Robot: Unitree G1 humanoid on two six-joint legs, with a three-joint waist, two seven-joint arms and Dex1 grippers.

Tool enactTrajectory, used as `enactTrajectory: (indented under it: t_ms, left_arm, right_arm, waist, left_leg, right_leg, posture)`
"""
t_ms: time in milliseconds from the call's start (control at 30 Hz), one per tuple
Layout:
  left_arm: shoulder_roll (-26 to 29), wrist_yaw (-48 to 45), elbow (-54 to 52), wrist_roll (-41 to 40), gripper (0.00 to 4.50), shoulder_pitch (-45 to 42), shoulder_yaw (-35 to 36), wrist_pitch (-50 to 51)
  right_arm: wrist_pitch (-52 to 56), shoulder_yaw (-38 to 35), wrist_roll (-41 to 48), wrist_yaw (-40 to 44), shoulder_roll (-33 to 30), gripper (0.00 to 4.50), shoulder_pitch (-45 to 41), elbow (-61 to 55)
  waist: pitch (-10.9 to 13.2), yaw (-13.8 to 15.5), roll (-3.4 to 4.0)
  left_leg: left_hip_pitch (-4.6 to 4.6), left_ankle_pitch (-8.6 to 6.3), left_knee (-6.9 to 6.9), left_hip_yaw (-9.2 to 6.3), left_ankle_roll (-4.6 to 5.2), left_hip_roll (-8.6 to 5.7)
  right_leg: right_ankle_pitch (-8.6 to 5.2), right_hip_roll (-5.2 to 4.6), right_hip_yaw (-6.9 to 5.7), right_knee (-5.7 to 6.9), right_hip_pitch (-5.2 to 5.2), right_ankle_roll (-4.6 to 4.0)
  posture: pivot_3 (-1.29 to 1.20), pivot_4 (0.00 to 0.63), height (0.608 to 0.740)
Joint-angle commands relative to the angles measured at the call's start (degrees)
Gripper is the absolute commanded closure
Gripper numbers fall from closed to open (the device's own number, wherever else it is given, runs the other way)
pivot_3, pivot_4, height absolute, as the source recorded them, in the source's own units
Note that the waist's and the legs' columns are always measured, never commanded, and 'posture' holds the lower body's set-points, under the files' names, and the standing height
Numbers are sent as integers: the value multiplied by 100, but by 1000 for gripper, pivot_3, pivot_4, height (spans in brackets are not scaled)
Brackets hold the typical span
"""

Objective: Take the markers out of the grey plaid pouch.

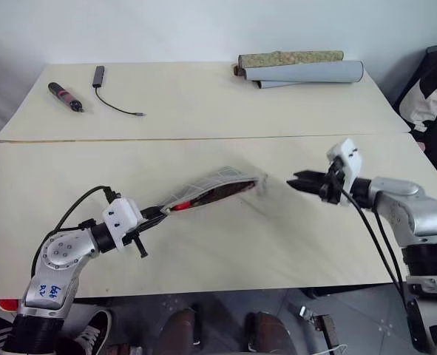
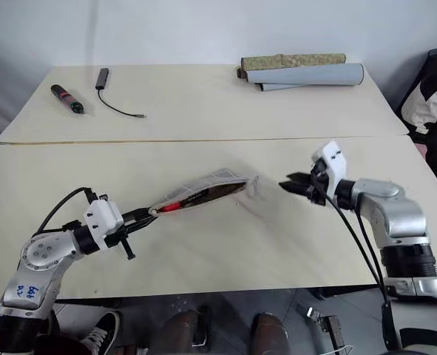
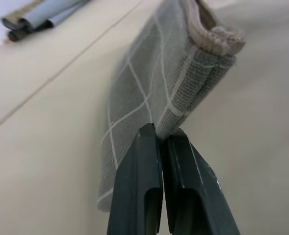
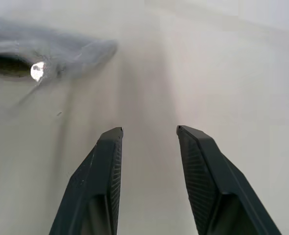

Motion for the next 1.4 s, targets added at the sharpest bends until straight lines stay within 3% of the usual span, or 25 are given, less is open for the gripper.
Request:
enactTrajectory:
  t_ms: [33,133,267,367,1067,1400]
  left_arm:
    - [15,-97,-183,-280,4500,-149,196,241]
    - [-52,-103,-215,-448,4500,-310,208,523]
    - [-86,-102,-187,-359,4500,-449,142,586]
    - [-120,-106,-223,-324,4500,-492,96,608]
    - [-415,-235,-499,-396,4500,-940,-254,1087]
    - [-571,-316,-328,-886,4500,-907,41,1625]
  right_arm:
    - [195,-237,520,100,155,2666,-279,-863]
    - [579,-163,919,-20,422,3248,-396,-1576]
    - [633,336,786,-119,619,4471,-412,-2255]
    - [104,1097,64,216,349,4471,-160,-2474]
    - [-1759,2498,-2467,133,715,4471,-453,-1290]
    - [-2054,2245,-2530,363,713,1197,-700,-1148]
  waist:
    - [0,16,0]
    - [0,19,0]
    - [0,25,0]
    - [-2,34,-3]
    - [-1,19,-9]
    - [-1,10,-10]
  left_leg:
    - [0,0,0,0,-1,3]
    - [-1,0,0,-2,3,10]
    - [-3,-3,0,-2,7,7]
    - [-3,-8,0,-1,4,3]
    - [-2,4,4,8,21,1]
    - [-1,9,8,7,28,2]
  right_leg:
    - [0,2,-1,-1,0,0]
    - [1,5,-6,-4,3,-2]
    - [6,4,-6,1,6,0]
    - [7,3,-5,-2,6,2]
    - [11,7,3,2,4,7]
    - [11,9,4,3,6,7]
  posture:
    - [0,150,740]
    - [0,150,740]
    - [0,150,740]
    - [0,150,740]
    - [0,150,740]
    - [0,150,740]
